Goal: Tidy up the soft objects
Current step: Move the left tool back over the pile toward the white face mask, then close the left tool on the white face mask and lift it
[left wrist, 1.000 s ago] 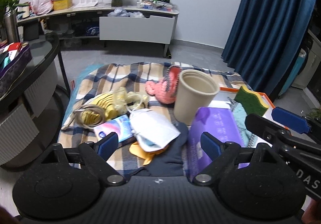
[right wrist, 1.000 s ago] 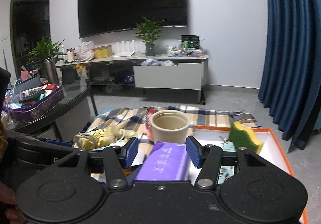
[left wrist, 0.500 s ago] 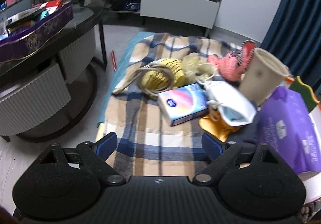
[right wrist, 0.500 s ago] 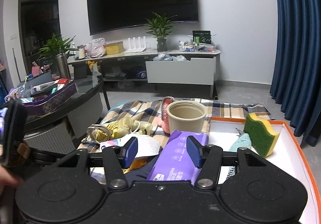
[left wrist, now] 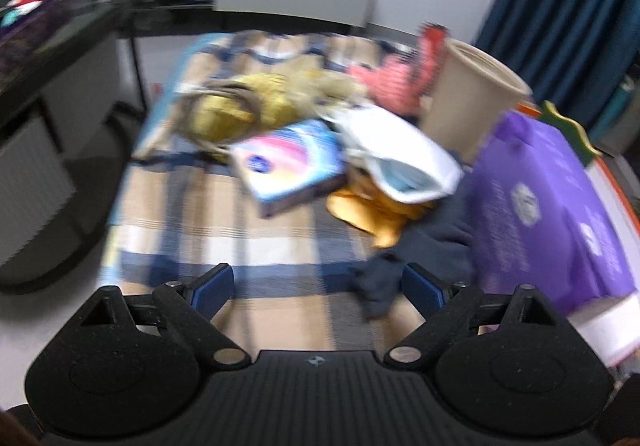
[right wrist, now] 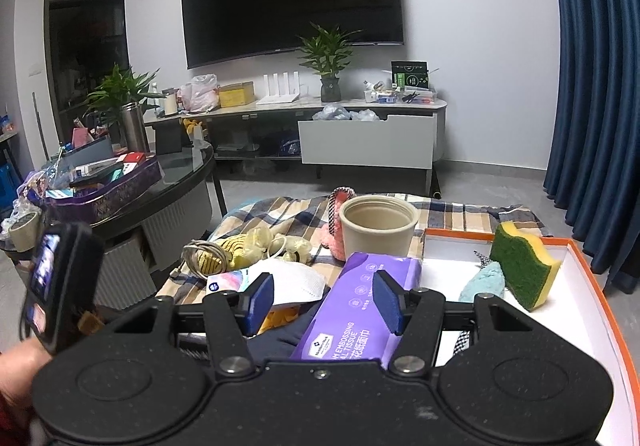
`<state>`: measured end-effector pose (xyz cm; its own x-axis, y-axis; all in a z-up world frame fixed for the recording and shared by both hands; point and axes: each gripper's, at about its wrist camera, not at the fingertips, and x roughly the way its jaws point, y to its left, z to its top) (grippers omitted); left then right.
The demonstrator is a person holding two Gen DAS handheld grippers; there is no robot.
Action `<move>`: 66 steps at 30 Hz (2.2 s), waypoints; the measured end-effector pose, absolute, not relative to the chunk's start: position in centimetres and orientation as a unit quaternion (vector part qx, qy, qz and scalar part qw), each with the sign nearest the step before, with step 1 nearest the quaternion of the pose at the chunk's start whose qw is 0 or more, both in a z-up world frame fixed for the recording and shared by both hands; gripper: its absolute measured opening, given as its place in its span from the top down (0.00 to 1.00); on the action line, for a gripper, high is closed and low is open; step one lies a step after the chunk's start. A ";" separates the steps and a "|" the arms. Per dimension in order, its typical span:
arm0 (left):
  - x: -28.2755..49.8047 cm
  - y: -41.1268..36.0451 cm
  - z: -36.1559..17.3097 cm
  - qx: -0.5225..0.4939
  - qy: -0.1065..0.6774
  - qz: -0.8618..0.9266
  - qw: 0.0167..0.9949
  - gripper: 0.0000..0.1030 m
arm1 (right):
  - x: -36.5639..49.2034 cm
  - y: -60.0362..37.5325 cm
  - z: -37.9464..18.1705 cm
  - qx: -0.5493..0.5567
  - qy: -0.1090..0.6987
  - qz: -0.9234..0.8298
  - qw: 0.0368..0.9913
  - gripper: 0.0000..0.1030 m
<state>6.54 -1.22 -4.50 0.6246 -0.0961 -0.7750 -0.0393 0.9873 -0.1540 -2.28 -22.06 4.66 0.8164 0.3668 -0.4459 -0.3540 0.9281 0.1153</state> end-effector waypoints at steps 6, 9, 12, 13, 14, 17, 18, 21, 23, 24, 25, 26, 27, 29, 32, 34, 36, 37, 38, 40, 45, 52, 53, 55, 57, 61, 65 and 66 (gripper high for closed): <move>6.5 -4.8 -5.0 -0.056 0.432 -0.086 0.896 0.08 | -2.5 -22.7 5.1 0.018 0.231 0.178 0.956 0.35; 6.9 -6.4 -5.2 -0.047 0.424 -0.105 0.898 0.09 | -2.6 -22.9 5.3 0.018 0.229 0.176 0.957 0.35; 7.8 -7.1 -5.8 -0.031 0.426 -0.101 0.899 0.17 | -2.9 -23.0 5.5 0.016 0.226 0.175 0.958 0.35; 8.0 -7.1 -6.1 -0.032 0.429 -0.105 0.897 0.22 | -2.9 -23.1 5.6 0.015 0.224 0.174 0.959 0.35; 8.1 -6.8 -6.4 -0.039 0.431 -0.110 0.895 0.36 | -3.0 -23.2 5.6 0.016 0.223 0.172 0.959 0.35; 7.3 -5.9 -6.3 -0.035 0.414 -0.120 0.902 0.74 | -2.8 -23.4 5.5 0.021 0.226 0.166 0.960 0.35; 7.1 -5.5 -6.1 -0.042 0.414 -0.127 0.901 0.85 | -2.8 -23.4 5.5 0.022 0.227 0.165 0.960 0.35; 6.1 -4.2 -5.3 -0.051 0.403 -0.127 0.905 0.89 | -2.8 -23.3 5.5 0.022 0.227 0.169 0.959 0.35; 5.0 -3.0 -4.7 -0.053 0.394 -0.127 0.909 0.90 | -2.7 -23.2 5.4 0.023 0.228 0.171 0.958 0.35; 4.4 -2.2 -4.4 -0.050 0.389 -0.119 0.912 0.90 | -2.7 -23.1 5.3 0.025 0.229 0.172 0.958 0.35; 3.8 -1.3 -4.2 -0.049 0.385 -0.108 0.915 0.89 | -2.6 -23.0 5.3 0.026 0.230 0.173 0.957 0.35; 3.3 -0.4 -4.1 -0.054 0.385 -0.098 0.916 0.88 | -2.5 -22.8 5.2 0.028 0.232 0.175 0.957 0.35; 3.0 0.7 -4.1 -0.064 0.391 -0.085 0.914 0.85 | -2.4 -22.6 5.1 0.028 0.233 0.177 0.956 0.35; 2.8 2.0 -4.0 -0.083 0.392 -0.072 0.913 0.75 | -2.4 -22.0 5.1 0.026 0.235 0.185 0.954 0.35; 3.0 1.8 -3.5 -0.089 0.386 -0.076 0.915 0.37 | -2.6 -21.2 5.2 0.015 0.231 0.195 0.953 0.35; 3.4 0.9 -3.0 -0.092 0.375 -0.082 0.919 0.18 | -2.8 -21.0 5.3 0.010 0.228 0.197 0.954 0.34; 4.3 -0.3 -2.5 -0.092 0.366 -0.089 0.922 0.04 | -2.9 -21.1 5.4 0.006 0.225 0.192 0.955 0.34; 4.9 -1.0 -2.1 -0.094 0.360 -0.091 0.924 0.01 | -2.9 -21.2 5.5 0.006 0.225 0.190 0.956 0.34; 5.4 -1.3 -1.9 -0.098 0.356 -0.093 0.925 0.00 | -3.0 -21.4 5.5 0.007 0.225 0.188 0.956 0.34; 7.0 -2.0 -1.6 -0.112 0.353 -0.090 0.925 0.00 | -3.0 -21.8 5.4 0.009 0.224 0.182 0.957 0.34; 11.6 -2.7 -2.8 -0.179 0.388 -0.071 0.901 0.00 | -3.0 -22.6 5.2 0.009 0.222 0.172 0.960 0.34; 15.3 -3.7 -3.4 -0.213 0.407 -0.057 0.887 0.21 | -3.1 -22.5 4.5 0.007 0.227 0.182 0.957 0.34; 15.6 -4.0 -3.4 -0.209 0.408 -0.052 0.887 0.49 | -3.2 -22.3 4.4 0.005 0.227 0.185 0.956 0.34; 15.8 -4.4 -3.4 -0.201 0.407 -0.049 0.890 0.57 | -3.4 -21.7 4.3 -0.002 0.228 0.193 0.954 0.34; 16.0 -4.3 -4.2 -0.216 0.425 -0.066 0.877 0.60 | -3.6 -21.2 4.2 -0.009 0.229 0.201 0.952 0.34; 14.7 -3.0 -4.5 -0.249 0.416 -0.076 0.871 0.63 | -3.6 -20.9 4.1 -0.011 0.231 0.206 0.951 0.34; 13.2 -2.2 -3.5 -0.264 0.395 -0.096 0.875 0.56 | -3.7 -20.8 4.3 -0.010 0.229 0.204 0.952 0.34; 13.1 -2.0 -3.7 -0.275 0.402 -0.104 0.867 0.51 | -3.7 -20.8 4.4 -0.008 0.229 0.203 0.952 0.34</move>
<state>13.10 -2.04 -3.72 0.6547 -0.4019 -0.6402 -0.0403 0.8272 -0.5605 -3.69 -20.78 4.36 0.8127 0.3823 -0.4398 -0.3899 0.9176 0.0772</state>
